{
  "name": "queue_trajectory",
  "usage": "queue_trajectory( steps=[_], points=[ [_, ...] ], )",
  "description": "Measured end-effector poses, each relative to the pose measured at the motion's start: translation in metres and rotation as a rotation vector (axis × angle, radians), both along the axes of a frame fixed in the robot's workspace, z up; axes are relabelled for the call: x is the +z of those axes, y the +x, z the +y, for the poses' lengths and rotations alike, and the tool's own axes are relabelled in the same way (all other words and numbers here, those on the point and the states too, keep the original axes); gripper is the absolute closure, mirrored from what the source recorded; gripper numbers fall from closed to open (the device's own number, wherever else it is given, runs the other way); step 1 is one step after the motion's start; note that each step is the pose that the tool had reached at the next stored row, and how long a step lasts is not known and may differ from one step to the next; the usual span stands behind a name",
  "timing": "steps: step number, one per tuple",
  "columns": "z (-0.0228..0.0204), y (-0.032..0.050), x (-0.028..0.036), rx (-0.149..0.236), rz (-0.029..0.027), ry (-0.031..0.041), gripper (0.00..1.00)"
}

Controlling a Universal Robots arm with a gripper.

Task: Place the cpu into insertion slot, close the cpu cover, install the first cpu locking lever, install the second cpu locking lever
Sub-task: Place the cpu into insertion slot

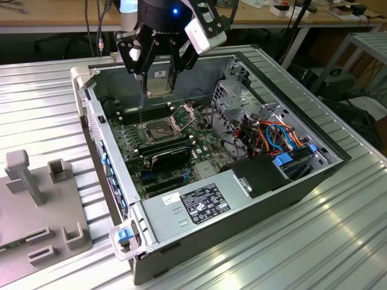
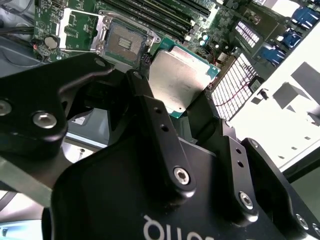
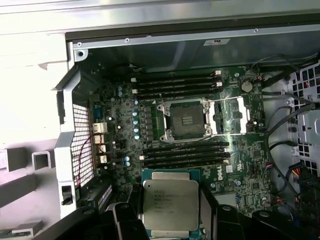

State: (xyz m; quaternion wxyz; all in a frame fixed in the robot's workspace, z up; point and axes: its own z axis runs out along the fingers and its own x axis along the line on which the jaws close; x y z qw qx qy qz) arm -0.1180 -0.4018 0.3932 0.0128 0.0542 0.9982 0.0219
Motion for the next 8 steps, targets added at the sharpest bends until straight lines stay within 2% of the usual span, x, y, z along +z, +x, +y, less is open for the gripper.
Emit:
queue_trajectory(
  steps=[8],
  points=[
    [0.0000, 0.0000, 0.0000, -0.031, 0.0000, 0.0000, 0.45]
  ],
)
